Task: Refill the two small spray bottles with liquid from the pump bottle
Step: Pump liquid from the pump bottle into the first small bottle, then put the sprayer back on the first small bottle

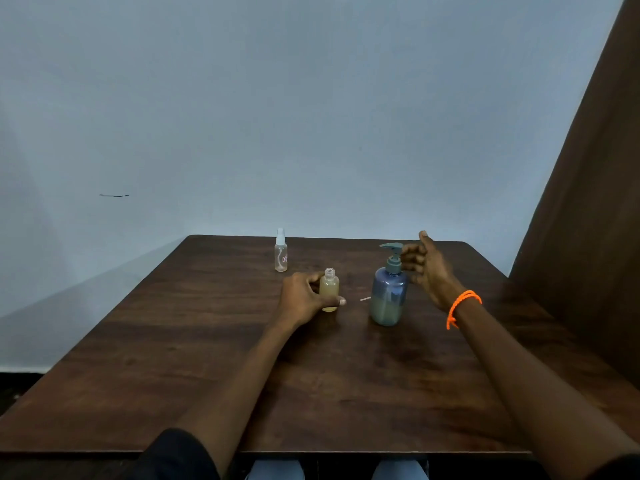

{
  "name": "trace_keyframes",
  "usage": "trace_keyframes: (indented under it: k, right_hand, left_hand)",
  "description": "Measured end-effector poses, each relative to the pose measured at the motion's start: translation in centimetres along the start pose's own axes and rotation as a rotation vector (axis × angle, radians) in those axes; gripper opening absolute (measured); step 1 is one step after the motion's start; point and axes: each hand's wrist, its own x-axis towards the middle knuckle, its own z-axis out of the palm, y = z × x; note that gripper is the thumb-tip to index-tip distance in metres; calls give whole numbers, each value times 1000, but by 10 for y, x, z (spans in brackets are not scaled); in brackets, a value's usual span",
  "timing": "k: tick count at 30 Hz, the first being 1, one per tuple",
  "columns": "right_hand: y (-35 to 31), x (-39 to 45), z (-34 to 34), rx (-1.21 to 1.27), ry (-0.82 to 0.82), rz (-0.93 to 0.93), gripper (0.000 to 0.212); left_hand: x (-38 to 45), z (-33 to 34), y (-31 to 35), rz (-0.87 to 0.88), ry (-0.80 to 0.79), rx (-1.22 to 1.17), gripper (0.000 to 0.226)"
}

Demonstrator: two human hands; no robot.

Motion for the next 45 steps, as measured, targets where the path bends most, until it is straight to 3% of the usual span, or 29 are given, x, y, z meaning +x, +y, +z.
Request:
trace_keyframes:
  k: [3, 7, 9, 13, 16, 18, 19, 22, 25, 28, 29, 31, 32, 34, 37, 40, 45]
  right_hand:
    - [2, 12, -3, -373, 32, -48, 30]
    - [15, 28, -3, -713, -58, -161, 23]
    - [20, 32, -2, -719, -74, -165, 8]
    - [18, 31, -6, -684, -59, -177, 16]
    - [12, 30, -21, -571, -34, -145, 12]
    - [3, 27, -32, -494, 23, -119, 10]
    - [-1, 27, -36, -462, 64, -124, 11]
    - [-23, 18, -37, -306, 244, -215, 17]
    - [-57, 0, -24, -181, 502, -462, 19]
    - [-94, -31, 12, -216, 608, -814, 18]
    - [-103, -41, 32, -278, 566, -936, 17]
    - [-111, -52, 76, -440, 330, -1047, 18]
    - [-109, -49, 98, -560, 163, -1002, 20]
    - [-101, -35, 137, -878, -120, -741, 36]
    - [-82, -15, 176, -1110, -349, -458, 55]
    - [-75, -12, 190, -1105, -418, -463, 48]
    - [-70, -20, 185, -1181, -546, -440, 39]
  left_hand:
    - [9, 0, 0, -7, 9, 9, 46]
    - [19, 7, -9, -10, 14, 30, 53]
    - [21, 9, -10, 9, 4, 25, 56]
    - [26, -9, -14, 18, -41, 27, 74]
    - [49, -48, -28, -74, 198, -107, 57]
    - [74, -74, -39, -141, 387, -48, 71]
    - [87, -84, -45, -188, 384, 3, 79]
    - [116, -86, -59, -306, 132, 58, 87]
    - [120, -74, -74, -340, -20, -110, 62]
    - [109, -62, -74, -265, -5, -179, 38]
    - [103, -59, -67, -215, 44, -191, 28]
    - [83, -57, -43, -130, 134, -241, 18]
    - [73, -57, -32, -70, 182, -219, 20]
    - [50, -60, -7, 66, 270, -85, 30]
    - [23, -67, 13, 183, 342, 44, 40]
    - [7, -74, 21, 157, 289, 47, 40]
    - [-6, -95, 16, 42, -45, -12, 24]
